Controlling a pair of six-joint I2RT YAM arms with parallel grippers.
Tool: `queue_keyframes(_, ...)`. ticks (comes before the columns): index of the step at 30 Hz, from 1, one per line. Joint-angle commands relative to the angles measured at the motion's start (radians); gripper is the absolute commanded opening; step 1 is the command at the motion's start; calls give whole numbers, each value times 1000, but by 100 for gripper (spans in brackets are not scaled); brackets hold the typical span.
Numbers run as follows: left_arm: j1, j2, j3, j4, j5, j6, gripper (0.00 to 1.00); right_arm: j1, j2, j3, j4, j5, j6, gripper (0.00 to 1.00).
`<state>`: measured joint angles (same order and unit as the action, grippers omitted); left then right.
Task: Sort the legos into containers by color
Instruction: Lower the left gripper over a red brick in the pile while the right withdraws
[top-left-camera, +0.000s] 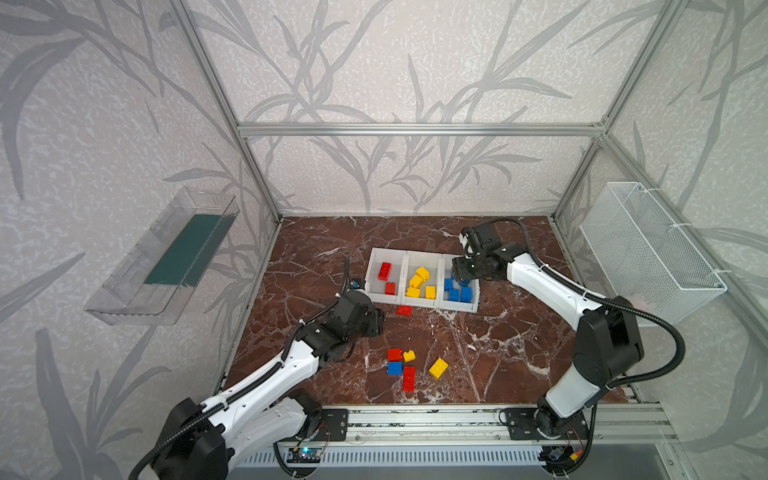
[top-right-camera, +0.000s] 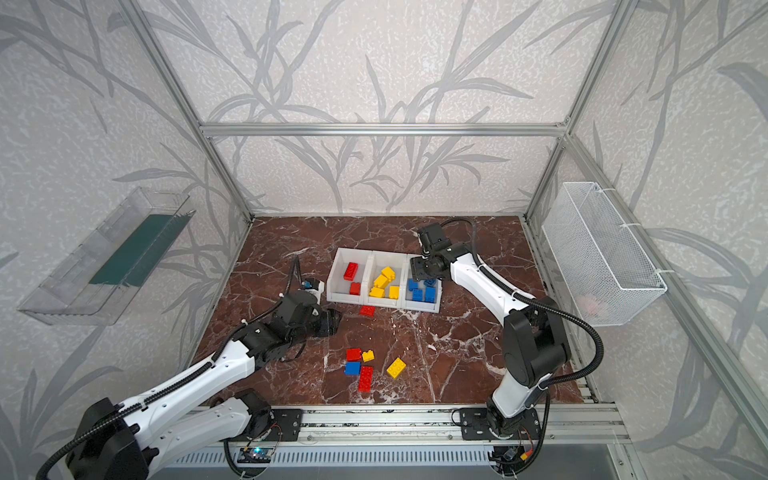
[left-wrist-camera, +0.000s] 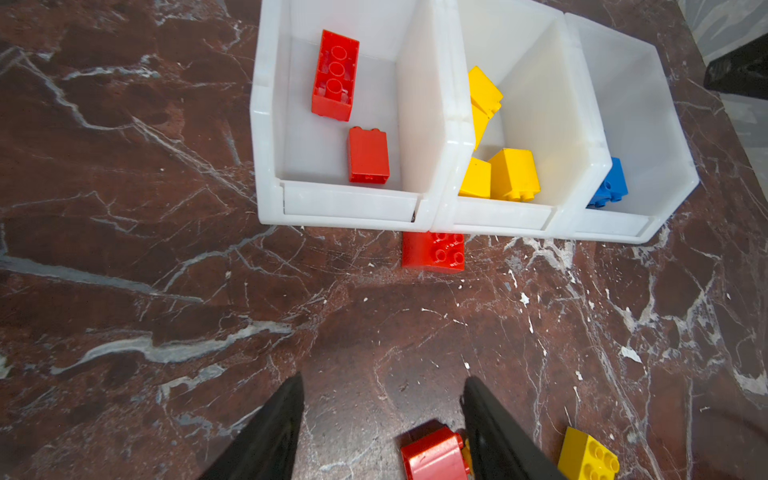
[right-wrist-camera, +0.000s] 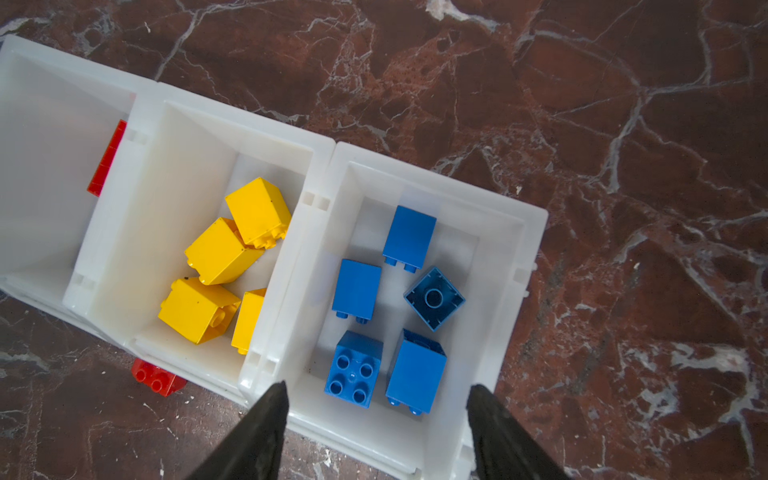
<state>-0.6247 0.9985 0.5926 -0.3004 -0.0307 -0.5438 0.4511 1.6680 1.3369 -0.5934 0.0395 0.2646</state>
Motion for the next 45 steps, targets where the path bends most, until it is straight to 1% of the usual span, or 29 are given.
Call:
queue_keyframes(1, -12, 5, -14, 6, 36, 13, 64, -4, -65, -41, -16, -22, 25, 69)
queue_keyframes(4, -44, 11, -25, 9, 62, 5, 64, -4, -101, -103, -2, -30, 48, 70)
queue_keyframes(11, -219, 82, -48, -12, 47, -60, 64, -3, -211, -242, 14, -49, 91, 70)
queue_keyframes(14, -246, 127, -54, -21, 53, -106, 64, -3, -264, -296, 17, -54, 109, 70)
queue_keyframes(19, -260, 186, -58, 32, 57, -141, 64, -3, -345, -380, 17, -55, 144, 70)
queue_keyframes(25, -264, 267, -30, 29, 50, -162, 64, -4, -424, -437, -2, -31, 155, 71)
queue_keyframes(31, -264, 330, -4, 15, 32, -177, 63, -4, -464, -470, -11, -23, 168, 71)
queue_keyframes(38, -265, 380, 21, 9, 28, -164, 55, -4, -482, -502, -11, -19, 181, 71)
queue_keyframes(42, -265, 387, 48, -78, -19, -142, 48, -3, -497, -519, -14, -15, 188, 71)
queue_keyframes(45, -265, 377, 61, -150, -61, -115, 47, -3, -507, -534, -9, -11, 195, 71)
